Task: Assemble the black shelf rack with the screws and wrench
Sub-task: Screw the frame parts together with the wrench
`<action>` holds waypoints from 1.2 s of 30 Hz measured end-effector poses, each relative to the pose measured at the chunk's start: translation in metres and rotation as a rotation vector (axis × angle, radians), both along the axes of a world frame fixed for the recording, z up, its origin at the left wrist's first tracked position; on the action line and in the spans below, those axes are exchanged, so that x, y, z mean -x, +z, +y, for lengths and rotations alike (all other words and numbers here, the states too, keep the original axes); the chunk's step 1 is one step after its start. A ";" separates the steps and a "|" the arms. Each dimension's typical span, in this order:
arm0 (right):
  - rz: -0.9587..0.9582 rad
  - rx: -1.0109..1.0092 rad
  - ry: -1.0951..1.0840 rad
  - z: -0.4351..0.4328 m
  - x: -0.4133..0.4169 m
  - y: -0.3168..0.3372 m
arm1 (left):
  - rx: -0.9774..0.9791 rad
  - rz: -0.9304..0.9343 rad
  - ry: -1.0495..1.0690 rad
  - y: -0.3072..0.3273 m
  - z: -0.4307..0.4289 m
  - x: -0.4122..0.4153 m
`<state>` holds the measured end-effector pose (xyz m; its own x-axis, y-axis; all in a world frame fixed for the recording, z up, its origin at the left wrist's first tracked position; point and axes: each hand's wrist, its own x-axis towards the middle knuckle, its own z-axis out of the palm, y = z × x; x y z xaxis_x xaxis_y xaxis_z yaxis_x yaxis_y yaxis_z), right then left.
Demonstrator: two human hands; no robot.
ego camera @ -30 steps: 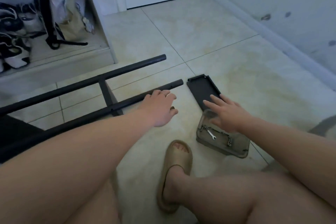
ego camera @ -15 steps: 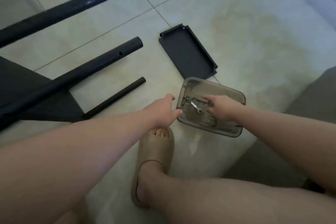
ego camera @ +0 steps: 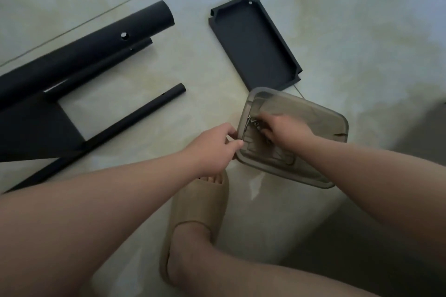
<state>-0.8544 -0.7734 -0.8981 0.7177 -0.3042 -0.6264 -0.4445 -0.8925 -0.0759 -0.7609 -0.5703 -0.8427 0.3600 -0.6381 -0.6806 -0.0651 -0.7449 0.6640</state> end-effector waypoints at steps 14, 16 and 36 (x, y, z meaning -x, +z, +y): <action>-0.102 -0.014 0.013 0.016 -0.005 0.051 | -0.138 -0.119 -0.164 0.035 0.017 -0.015; -0.140 -0.068 0.006 0.022 -0.006 0.079 | -0.188 -0.183 -0.252 0.057 0.030 -0.025; -0.623 -0.329 0.056 0.260 -0.082 0.351 | -0.033 -0.210 0.280 0.268 0.258 -0.072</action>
